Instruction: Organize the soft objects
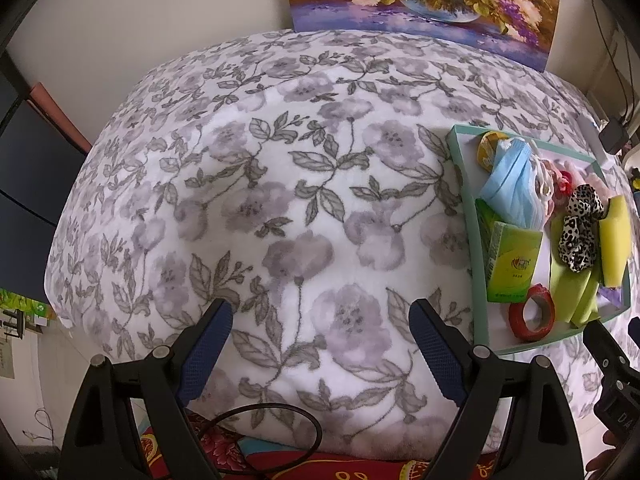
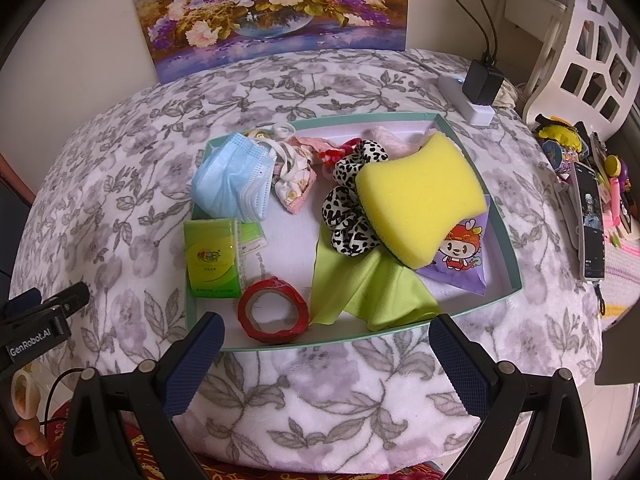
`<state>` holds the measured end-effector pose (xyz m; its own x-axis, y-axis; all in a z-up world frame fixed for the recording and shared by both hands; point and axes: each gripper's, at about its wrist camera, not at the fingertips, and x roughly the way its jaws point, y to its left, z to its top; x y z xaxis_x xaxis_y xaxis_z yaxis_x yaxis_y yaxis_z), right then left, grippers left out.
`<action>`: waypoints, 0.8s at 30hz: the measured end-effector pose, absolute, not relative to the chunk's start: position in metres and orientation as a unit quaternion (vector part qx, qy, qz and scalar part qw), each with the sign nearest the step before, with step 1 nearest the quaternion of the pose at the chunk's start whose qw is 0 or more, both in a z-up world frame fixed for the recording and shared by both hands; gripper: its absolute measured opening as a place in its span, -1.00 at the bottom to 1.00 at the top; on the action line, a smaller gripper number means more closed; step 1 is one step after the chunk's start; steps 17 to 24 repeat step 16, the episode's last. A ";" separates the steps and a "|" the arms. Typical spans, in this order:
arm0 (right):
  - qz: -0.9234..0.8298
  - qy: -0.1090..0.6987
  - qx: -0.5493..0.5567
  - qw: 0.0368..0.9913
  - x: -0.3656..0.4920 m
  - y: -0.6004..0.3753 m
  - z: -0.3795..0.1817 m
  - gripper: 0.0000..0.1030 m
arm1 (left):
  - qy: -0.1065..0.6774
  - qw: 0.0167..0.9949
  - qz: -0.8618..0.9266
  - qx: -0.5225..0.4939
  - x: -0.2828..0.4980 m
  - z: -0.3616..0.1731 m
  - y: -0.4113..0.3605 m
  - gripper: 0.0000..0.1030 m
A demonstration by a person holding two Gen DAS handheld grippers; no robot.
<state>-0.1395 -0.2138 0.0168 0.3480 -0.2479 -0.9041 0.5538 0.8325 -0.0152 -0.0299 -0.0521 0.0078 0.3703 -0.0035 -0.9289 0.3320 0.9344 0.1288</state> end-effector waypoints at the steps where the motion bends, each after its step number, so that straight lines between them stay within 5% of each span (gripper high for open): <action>1: -0.248 0.514 0.149 0.808 -0.139 -0.214 0.017 1.00 | 0.552 0.814 -0.102 0.148 -0.030 0.008 -0.052 0.75; 24: -0.248 0.514 0.148 0.807 -0.139 -0.215 0.017 1.00 | 0.545 0.821 -0.100 0.135 -0.030 0.013 -0.051 0.75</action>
